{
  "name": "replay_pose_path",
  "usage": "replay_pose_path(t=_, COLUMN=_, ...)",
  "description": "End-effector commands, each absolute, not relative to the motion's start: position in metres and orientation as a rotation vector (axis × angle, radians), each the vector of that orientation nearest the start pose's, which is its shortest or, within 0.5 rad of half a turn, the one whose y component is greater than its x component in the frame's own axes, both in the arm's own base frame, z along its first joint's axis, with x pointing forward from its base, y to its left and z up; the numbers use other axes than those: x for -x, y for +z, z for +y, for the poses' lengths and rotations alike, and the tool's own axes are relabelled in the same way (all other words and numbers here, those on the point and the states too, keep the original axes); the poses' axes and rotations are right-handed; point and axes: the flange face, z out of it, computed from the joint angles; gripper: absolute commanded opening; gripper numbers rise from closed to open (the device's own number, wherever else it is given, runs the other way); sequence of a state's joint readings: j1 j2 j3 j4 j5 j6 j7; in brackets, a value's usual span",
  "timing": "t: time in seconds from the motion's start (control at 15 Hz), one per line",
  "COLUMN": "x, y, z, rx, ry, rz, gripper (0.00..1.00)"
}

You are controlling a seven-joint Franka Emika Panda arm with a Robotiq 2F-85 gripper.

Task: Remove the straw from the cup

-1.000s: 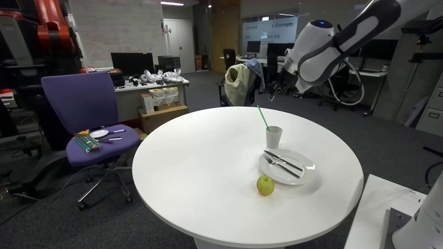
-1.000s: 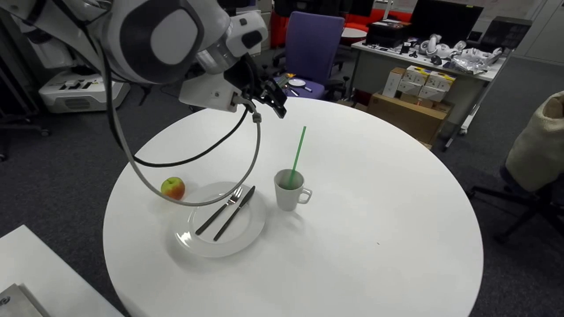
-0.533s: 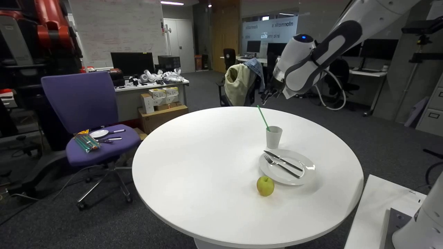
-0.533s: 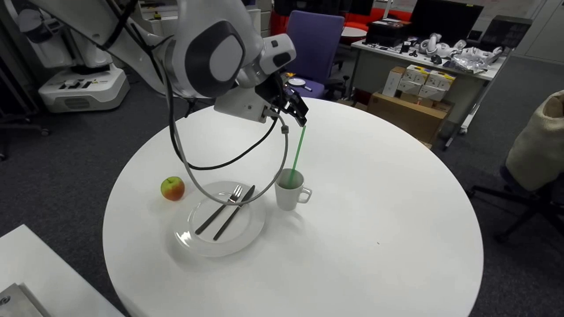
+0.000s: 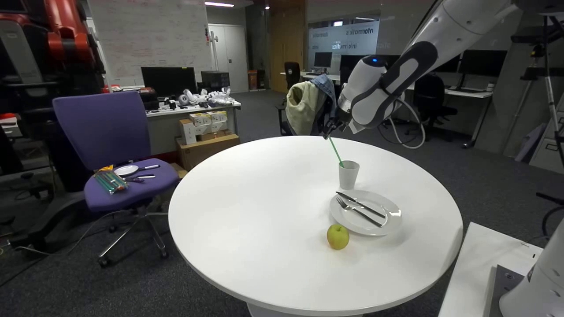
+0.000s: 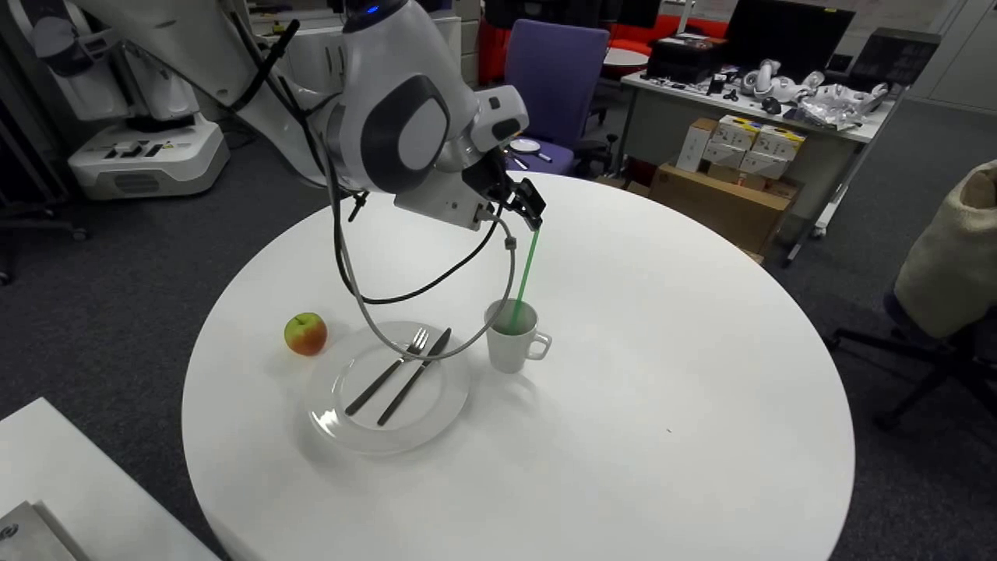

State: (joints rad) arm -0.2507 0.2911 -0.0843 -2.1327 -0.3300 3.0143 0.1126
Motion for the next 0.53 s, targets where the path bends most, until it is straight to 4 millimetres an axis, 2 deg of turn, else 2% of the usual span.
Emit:
replay_pose_path(t=0.0, x=-0.608, y=0.335, z=-0.196, rx=3.225, ry=-1.016, rz=0.214, gripper=1.00)
replay_pose_path(t=0.27, x=-0.621, y=0.327, z=-0.214, rx=3.251, ry=-1.019, rz=0.239, gripper=1.00)
replay_pose_path(t=0.47, x=-0.628, y=0.319, z=-0.219, rx=3.267, ry=-1.005, rz=0.248, gripper=1.00)
